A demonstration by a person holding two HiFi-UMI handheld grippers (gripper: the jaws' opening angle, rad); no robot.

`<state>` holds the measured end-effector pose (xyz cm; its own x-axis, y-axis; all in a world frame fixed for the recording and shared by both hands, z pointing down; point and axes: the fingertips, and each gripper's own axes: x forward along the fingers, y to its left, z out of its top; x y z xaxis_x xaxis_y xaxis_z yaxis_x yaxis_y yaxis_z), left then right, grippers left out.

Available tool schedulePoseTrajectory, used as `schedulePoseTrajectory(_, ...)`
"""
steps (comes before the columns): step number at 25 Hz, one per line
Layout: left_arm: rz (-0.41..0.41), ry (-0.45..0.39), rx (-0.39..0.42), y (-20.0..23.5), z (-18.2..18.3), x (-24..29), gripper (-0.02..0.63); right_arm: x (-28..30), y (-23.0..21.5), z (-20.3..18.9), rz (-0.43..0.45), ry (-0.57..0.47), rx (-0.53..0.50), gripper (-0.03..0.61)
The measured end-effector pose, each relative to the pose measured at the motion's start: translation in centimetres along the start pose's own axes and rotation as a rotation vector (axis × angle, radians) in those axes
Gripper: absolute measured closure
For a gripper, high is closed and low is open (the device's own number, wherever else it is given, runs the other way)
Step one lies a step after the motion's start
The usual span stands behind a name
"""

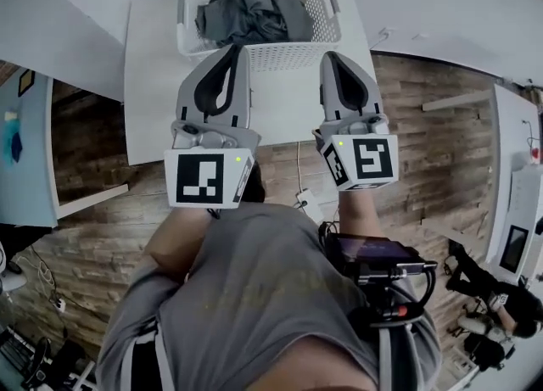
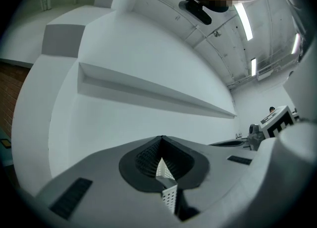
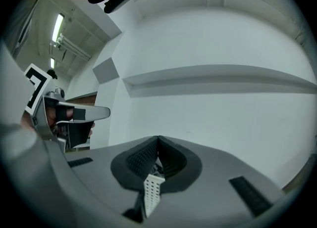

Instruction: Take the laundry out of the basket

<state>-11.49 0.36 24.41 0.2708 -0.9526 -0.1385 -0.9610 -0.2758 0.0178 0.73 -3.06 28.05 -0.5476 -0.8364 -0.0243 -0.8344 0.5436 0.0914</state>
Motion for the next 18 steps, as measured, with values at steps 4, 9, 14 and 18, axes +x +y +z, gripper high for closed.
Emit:
schedulePoseTrajectory(4, 0.001, -0.04, 0.018, 2.4, 1.2, 2.0, 0.606, 3.8, 0.5, 1.9, 0.027, -0.043, -0.029, 0.571)
schedulePoseTrajectory(9, 0.019, -0.074, 0.023, 3.9, 2.7, 3.7, 0.606, 6.4, 0.5, 3.6, 0.061, -0.074, -0.046, 0.571)
schedulePoseTrajectory(14, 0.049, -0.08, 0.037, 5.5, 2.5, 5.7, 0.606, 9.4, 0.4, 4.2, 0.114, -0.092, -0.07, 0.571)
schedulePoseTrajectory(18, 0.083, -0.052, 0.029, 6.4, 1.5, 7.0, 0.606, 11.8, 0.4, 3.4, 0.161, -0.073, -0.067, 0.571)
